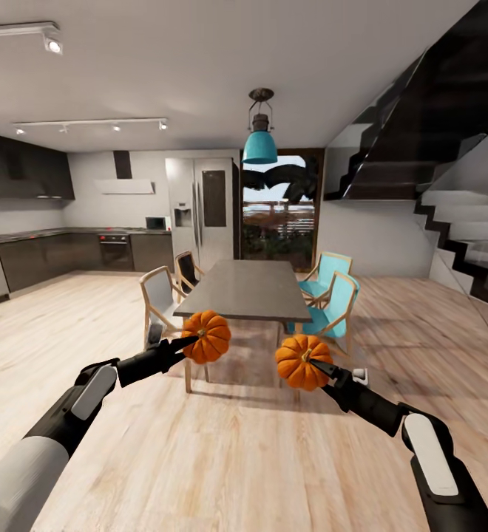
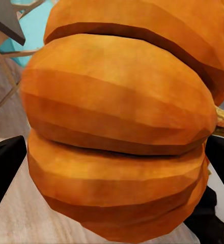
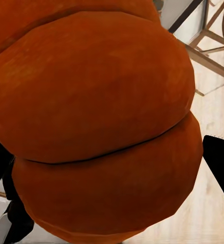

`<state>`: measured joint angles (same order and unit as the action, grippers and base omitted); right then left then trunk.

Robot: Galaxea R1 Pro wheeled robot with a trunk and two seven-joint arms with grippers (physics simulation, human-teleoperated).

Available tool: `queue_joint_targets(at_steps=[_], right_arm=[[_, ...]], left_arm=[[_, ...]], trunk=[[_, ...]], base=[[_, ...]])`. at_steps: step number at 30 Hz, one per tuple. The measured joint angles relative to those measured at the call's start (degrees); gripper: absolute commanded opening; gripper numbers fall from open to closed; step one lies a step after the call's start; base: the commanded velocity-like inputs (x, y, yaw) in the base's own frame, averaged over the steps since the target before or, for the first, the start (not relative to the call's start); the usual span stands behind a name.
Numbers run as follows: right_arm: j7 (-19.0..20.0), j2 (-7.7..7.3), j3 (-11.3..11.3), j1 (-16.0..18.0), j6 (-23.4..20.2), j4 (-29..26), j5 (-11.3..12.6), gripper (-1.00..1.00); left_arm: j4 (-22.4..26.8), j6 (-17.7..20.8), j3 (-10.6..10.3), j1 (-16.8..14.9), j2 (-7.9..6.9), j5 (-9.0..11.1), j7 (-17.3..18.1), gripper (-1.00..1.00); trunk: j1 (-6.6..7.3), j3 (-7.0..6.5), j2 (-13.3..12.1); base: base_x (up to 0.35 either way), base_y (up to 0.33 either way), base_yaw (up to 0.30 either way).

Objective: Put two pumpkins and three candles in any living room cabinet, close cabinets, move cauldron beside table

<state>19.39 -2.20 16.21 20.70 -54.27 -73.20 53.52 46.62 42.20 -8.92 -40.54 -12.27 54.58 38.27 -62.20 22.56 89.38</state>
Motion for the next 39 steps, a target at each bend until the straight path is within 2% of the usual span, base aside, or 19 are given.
queue_joint_targets(at_steps=[39], right_arm=[[0.0, 0.15, -0.3, 0.0, 0.1, 0.0, 0.0, -1.00]], left_arm=[[0.0, 0.0, 0.0, 0.0, 0.00, 0.4, 0.1, -1.00]], trunk=[[0.00, -1.69, 0.0]], base=[[0.000, 0.000, 0.208]])
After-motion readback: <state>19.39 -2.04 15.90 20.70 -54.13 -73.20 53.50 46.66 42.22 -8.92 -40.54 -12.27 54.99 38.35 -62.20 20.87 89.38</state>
